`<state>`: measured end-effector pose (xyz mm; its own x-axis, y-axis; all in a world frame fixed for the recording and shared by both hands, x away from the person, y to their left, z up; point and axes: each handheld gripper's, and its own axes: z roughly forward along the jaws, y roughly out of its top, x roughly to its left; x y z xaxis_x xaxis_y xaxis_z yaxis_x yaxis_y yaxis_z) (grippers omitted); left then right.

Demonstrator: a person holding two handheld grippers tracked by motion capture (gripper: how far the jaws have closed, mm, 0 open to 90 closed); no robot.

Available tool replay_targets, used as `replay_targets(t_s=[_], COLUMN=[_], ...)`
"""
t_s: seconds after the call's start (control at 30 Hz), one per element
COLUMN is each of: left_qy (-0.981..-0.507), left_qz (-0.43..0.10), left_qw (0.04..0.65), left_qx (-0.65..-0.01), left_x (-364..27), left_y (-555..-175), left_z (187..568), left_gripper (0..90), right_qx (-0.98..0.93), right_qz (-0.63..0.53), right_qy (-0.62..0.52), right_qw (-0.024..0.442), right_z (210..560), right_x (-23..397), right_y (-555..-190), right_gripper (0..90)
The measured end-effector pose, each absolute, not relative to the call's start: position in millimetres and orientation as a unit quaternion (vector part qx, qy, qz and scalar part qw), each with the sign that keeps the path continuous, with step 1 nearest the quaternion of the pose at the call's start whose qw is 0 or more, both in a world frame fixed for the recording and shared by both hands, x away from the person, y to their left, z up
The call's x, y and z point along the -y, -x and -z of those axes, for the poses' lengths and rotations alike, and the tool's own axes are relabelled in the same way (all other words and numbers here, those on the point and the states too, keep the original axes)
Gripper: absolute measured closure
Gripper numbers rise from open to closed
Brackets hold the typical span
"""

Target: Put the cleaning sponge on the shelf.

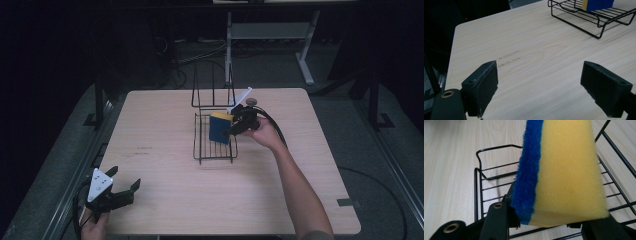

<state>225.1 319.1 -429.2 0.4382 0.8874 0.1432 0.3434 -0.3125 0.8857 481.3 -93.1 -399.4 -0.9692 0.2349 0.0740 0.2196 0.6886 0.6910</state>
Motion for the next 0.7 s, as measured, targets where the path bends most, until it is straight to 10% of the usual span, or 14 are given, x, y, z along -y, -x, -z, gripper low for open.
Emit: replay_targets(t_s=[0.7], left_qy=[-0.740], left_qz=[-0.328], left_qw=[0.415], left_qx=[-0.416], left_x=[-318.8], left_y=[-224.9], left_z=[429.2], left_gripper=[13.9], right_qx=[-0.921], right_qz=[-0.370], right_qy=[-0.123], right_qw=[0.017], right_z=[396.3], right_x=[93.1], right_y=[-479.1], right_gripper=[51.8])
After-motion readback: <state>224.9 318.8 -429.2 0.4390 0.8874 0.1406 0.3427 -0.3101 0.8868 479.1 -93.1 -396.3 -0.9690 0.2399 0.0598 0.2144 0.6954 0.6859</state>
